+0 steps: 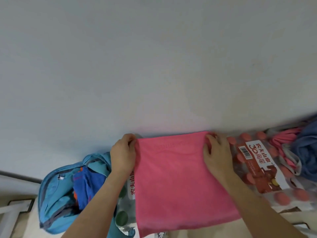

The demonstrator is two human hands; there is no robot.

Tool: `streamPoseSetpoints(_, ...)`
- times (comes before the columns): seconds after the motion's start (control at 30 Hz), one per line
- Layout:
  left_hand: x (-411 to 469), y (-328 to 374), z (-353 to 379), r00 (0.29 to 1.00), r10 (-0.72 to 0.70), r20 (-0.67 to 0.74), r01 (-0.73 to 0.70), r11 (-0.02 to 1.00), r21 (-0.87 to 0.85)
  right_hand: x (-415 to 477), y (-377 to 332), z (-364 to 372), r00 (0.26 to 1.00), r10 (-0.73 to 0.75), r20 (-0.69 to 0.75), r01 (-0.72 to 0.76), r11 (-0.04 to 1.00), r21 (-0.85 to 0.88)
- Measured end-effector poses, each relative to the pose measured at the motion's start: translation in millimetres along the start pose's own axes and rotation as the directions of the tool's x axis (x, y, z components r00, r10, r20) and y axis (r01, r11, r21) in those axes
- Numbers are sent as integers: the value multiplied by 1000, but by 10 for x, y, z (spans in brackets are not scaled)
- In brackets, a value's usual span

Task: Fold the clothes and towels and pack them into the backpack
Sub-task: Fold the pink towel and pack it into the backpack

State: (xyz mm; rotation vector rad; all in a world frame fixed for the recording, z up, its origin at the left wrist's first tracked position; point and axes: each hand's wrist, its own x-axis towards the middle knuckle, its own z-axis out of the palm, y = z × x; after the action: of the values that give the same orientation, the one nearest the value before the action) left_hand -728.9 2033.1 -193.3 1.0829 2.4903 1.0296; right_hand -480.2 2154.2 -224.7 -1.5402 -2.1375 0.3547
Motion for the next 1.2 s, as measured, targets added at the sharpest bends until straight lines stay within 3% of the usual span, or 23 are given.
streamPoseSetpoints(0.1,3,-20,24,1000,23,-2,-23,1000,8,-46,-60,-17,992,-130,9,129,972,-197)
streamPoseSetpoints(0.17,22,-35,39,999,45,-5,-45,999,20,-114,-113,-4,978,-183,99,203,946,-251)
streamPoseSetpoints(0.27,70,-86,76,996,84,-12,-83,995,59,-200,-138,60,951,-85,296,179,936,-304)
streamPoseSetpoints(0.4,85,-146,72,993,114,-8,-112,987,114,-183,-132,87,925,3,381,138,930,-342)
streamPoseSetpoints(0.5,-86,-108,33,944,317,92,-330,909,255,-167,-169,72,916,29,400,127,925,-358)
streamPoseSetpoints(0.6,-640,-165,89,804,485,345,-586,745,318,-168,-178,65,917,45,395,116,920,-373)
streamPoseSetpoints(0.7,-1080,-377,71,811,403,424,-561,742,368,-164,-194,63,920,42,390,113,924,-366)
streamPoseSetpoints(0.87,-1035,-400,55,841,350,413,-521,728,445,-163,-163,47,925,44,377,91,938,-334)
streamPoseSetpoints(1.0,-1017,-342,-11,860,300,412,-469,783,409,-72,-175,-106,870,80,486,-7,989,-149)
streamPoseSetpoints(1.1,-1162,-275,-180,911,303,279,-379,882,281,-197,-163,-494,912,56,405,-89,994,62)
streamPoseSetpoints(1.13,-1272,-260,-246,927,320,195,-360,904,229,-326,-145,-658,938,95,333,-166,967,193)
streamPoseSetpoints(1.2,-1563,-224,-366,958,279,59,-285,949,132,-696,-55,-916,932,280,232,-361,788,498)
